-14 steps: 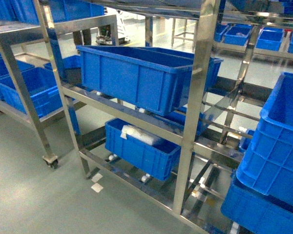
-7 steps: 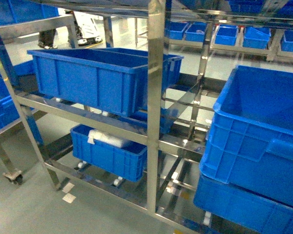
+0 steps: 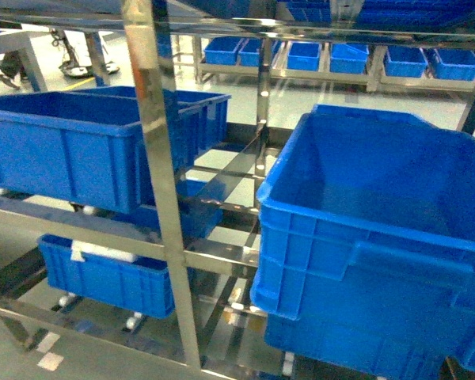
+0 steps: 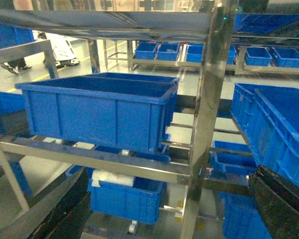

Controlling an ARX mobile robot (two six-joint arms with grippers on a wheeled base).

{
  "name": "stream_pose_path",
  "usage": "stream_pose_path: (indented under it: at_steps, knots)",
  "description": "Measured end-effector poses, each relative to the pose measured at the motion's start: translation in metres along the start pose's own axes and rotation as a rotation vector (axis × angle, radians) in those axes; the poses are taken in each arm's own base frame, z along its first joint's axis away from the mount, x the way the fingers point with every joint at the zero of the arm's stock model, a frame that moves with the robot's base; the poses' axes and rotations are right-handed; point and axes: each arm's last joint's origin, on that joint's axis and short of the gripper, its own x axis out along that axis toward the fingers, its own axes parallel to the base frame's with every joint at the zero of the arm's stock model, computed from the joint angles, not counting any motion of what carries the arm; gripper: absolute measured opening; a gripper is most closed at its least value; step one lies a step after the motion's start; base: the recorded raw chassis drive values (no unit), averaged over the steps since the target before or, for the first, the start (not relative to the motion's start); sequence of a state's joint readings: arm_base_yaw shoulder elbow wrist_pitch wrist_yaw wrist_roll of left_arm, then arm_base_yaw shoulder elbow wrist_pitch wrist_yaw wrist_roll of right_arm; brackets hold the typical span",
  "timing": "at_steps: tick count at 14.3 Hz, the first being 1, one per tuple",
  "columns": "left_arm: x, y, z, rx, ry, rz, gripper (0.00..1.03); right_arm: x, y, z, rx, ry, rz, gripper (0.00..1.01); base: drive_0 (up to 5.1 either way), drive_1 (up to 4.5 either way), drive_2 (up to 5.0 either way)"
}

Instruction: Pick red block from blue box to shelf

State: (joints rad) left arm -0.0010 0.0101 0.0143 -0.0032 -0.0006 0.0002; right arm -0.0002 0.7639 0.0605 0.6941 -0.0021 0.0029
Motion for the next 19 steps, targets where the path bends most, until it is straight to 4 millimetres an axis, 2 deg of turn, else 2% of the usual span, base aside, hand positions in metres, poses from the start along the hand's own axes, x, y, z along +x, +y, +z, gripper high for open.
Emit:
stream_pose_path:
  at_steps: [1, 19]
  knots:
    - [0.0, 0.0, 0.0, 0.0, 0.0, 0.0, 0.98, 0.0, 0.0, 0.0003, 0.0, -0.003, 0.0, 0.25, -1.5, 2.75, -5.7]
    - [0.0, 0.0, -0.0001, 0.0, 0.001, 0.0, 0.98, 0.0, -0.0001, -0.0001, 0.0, 0.001, -0.002, 0.25, -1.5, -1.46, -1.5]
